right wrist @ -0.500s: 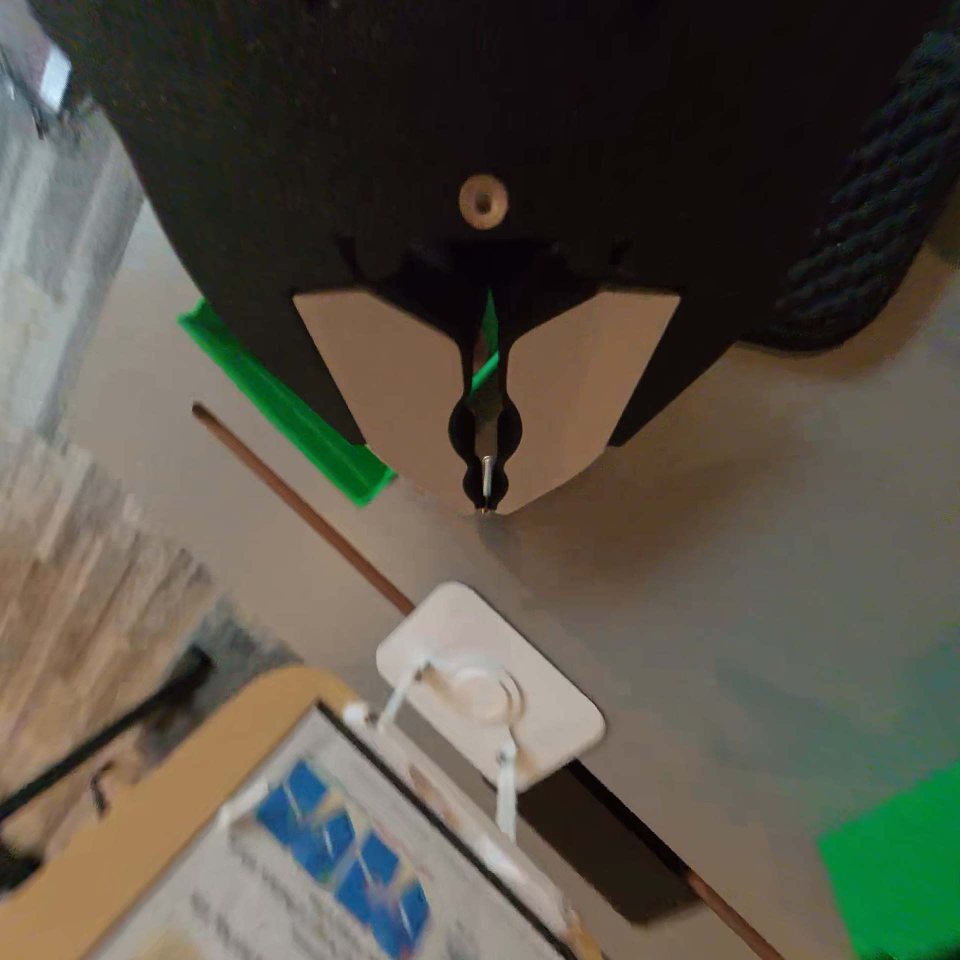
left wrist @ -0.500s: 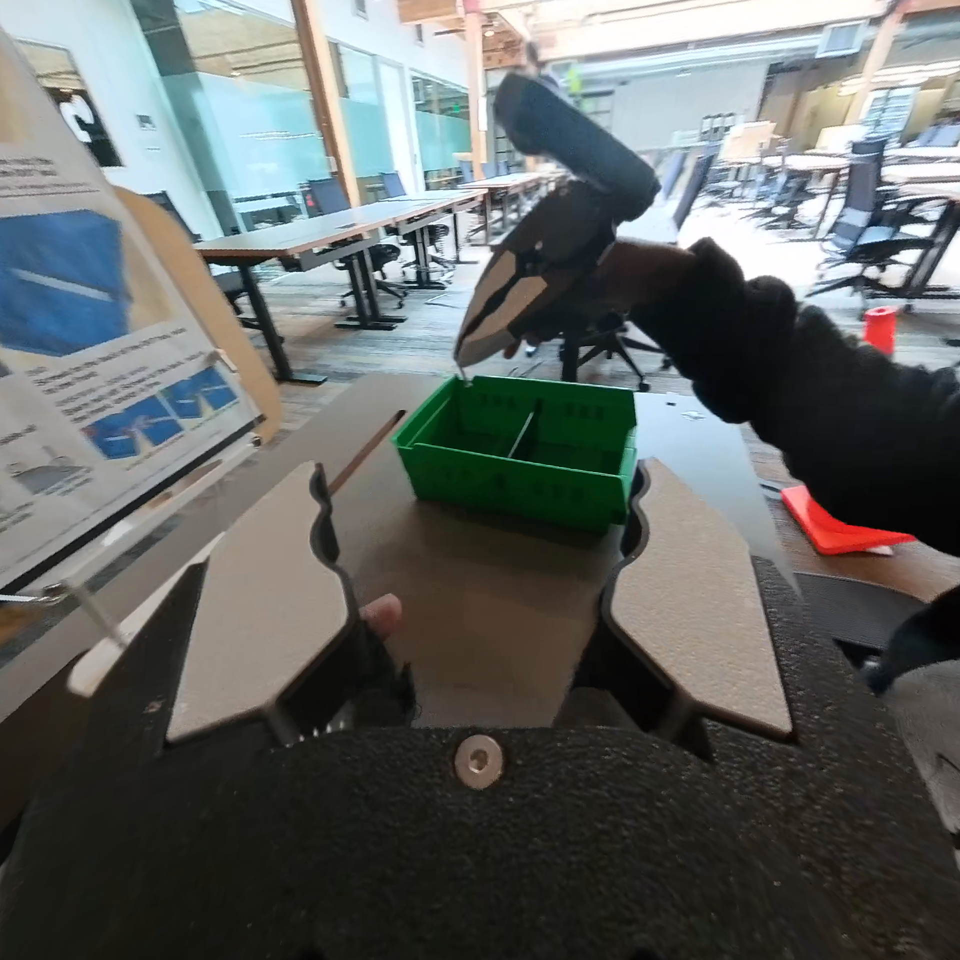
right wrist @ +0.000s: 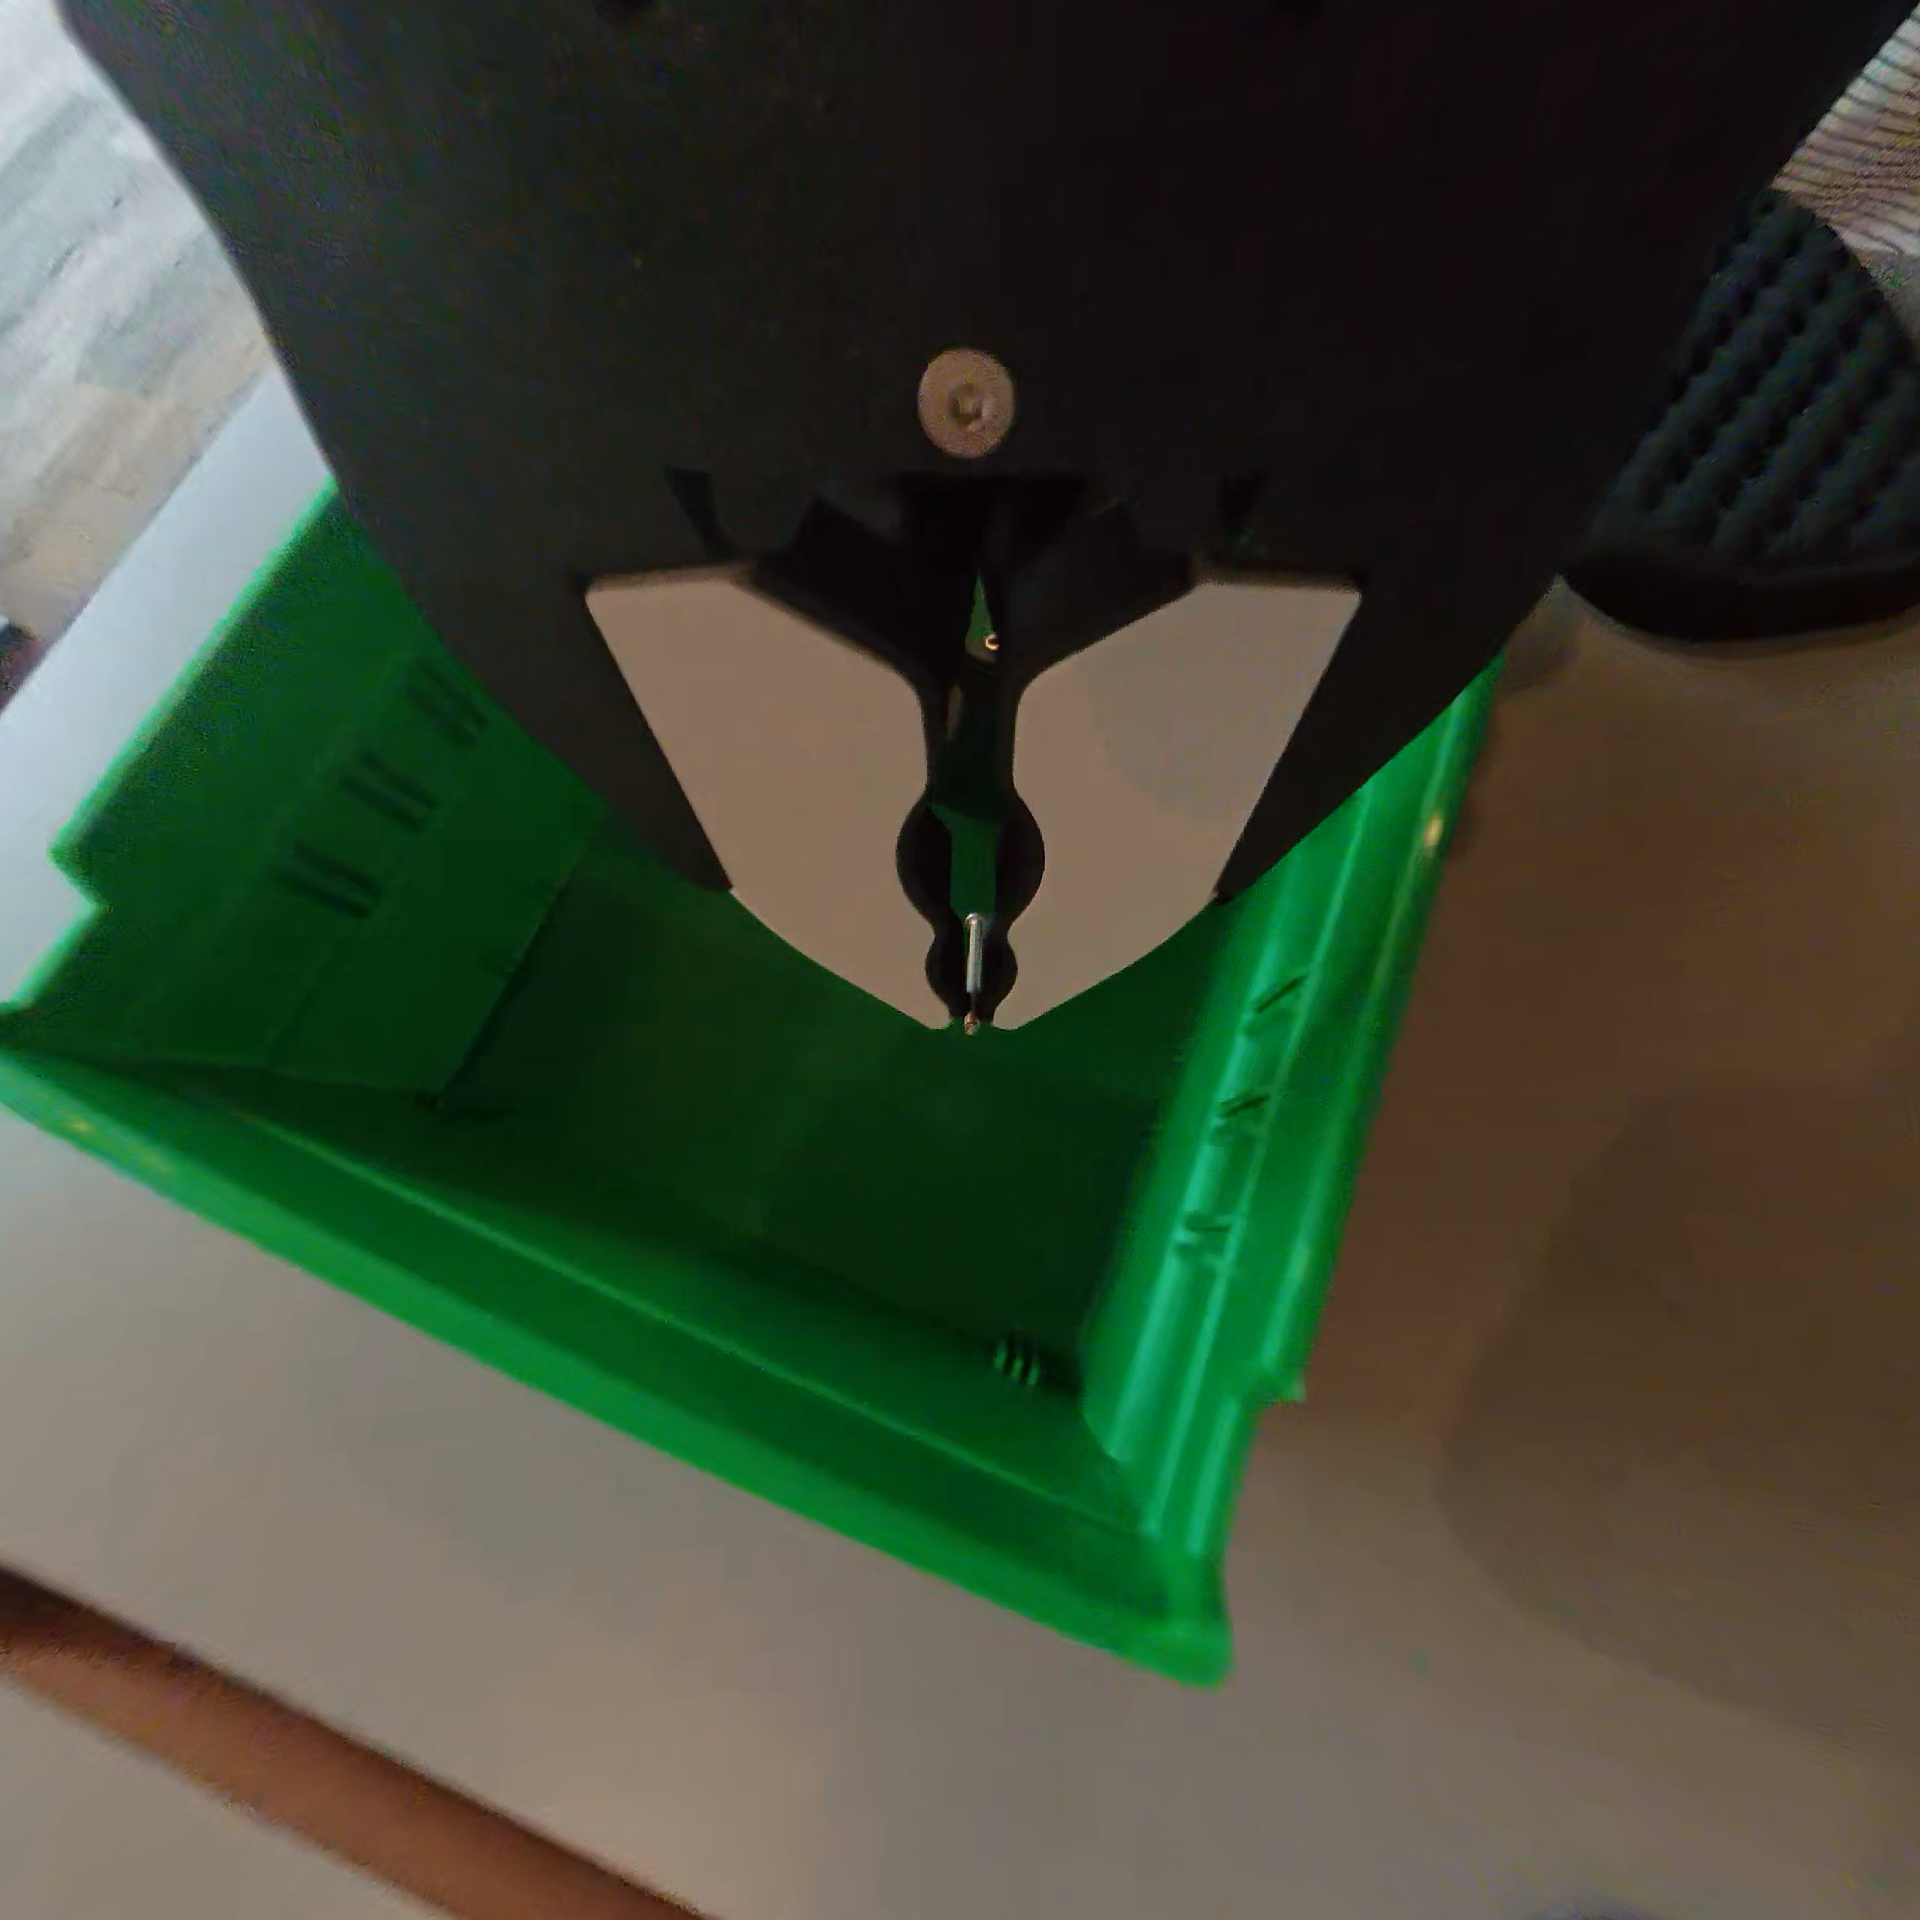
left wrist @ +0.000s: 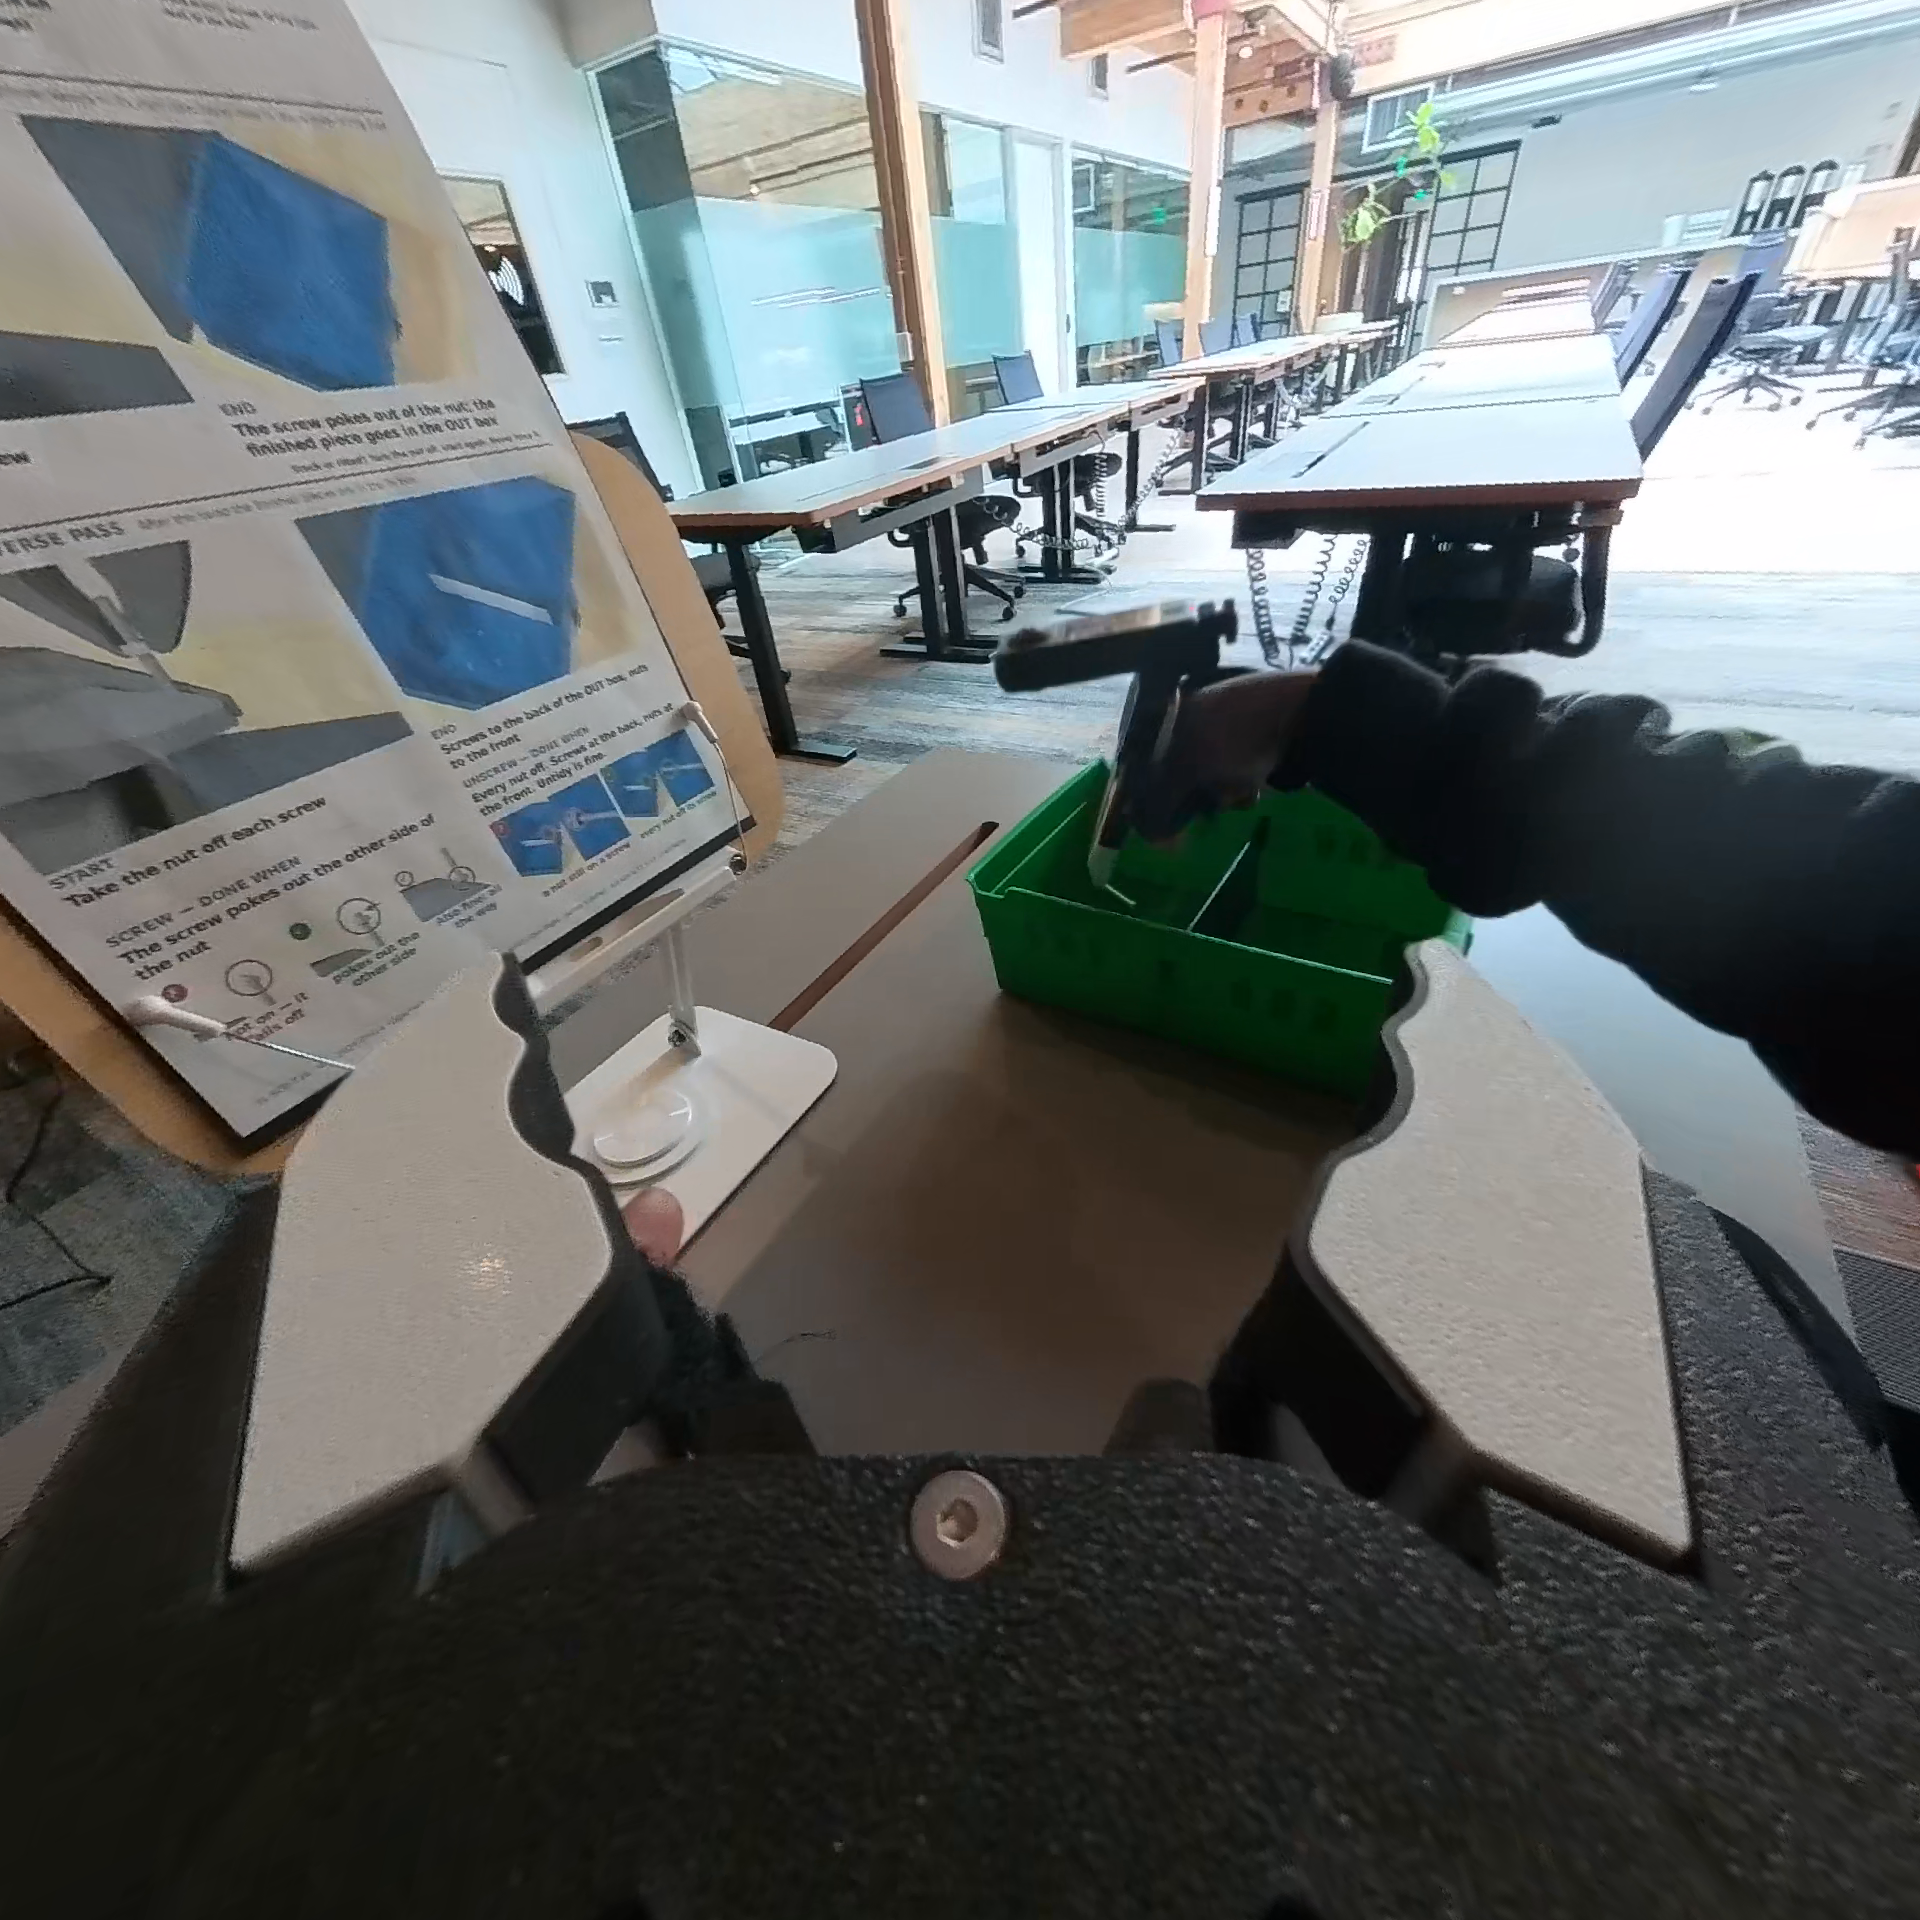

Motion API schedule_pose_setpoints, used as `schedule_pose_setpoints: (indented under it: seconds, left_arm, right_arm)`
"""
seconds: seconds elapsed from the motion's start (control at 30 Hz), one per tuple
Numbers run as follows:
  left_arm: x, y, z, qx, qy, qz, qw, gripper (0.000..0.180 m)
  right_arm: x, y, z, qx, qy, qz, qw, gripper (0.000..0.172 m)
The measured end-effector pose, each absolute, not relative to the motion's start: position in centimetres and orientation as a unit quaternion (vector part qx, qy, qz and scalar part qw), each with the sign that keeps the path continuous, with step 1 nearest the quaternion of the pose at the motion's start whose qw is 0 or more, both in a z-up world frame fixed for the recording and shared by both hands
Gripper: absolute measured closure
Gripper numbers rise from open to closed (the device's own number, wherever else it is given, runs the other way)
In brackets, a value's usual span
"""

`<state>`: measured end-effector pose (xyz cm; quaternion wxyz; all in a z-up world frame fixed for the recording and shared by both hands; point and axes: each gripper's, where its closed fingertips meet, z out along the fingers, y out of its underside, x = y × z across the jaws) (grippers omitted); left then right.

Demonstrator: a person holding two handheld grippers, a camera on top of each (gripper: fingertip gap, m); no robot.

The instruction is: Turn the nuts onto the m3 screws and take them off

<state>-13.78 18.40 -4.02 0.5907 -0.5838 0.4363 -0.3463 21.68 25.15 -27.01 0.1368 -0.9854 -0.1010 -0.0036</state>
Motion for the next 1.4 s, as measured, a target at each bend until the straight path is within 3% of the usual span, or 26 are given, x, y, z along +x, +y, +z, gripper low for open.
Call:
schedule_pose_setpoints:
  seconds: [0.23,0.57,1.07,1.3,1.4]
  left_arm:
    - [-14.0,18.4,-3.8,-0.583,0.434,-0.343,0.596,0.034]
    - [-13.7,18.7,-4.3,-0.588,0.435,-0.34,0.591,0.034]
    - [-13.7,18.8,-4.5,-0.591,0.438,-0.336,0.588,0.035]
    - [-14.0,18.9,-4.2,-0.59,0.435,-0.334,0.593,0.035]
    - [-14.1,18.8,-4.1,-0.59,0.433,-0.336,0.593,0.035]
  right_arm:
    - [22.9,24.9,-31.2,-0.994,-0.054,0.007,0.095,0.17]
    - [23.4,25.5,-32.9,-0.994,-0.031,0.012,0.101,0.17]
    - [23.8,25.9,-33.6,-0.994,-0.012,0.02,0.11,0.169]
    - [23.8,26.3,-32.9,-0.991,-0.007,0.019,0.134,0.163]
    - [23.6,26.7,-31.2,-0.985,-0.008,0.022,0.171,0.153]
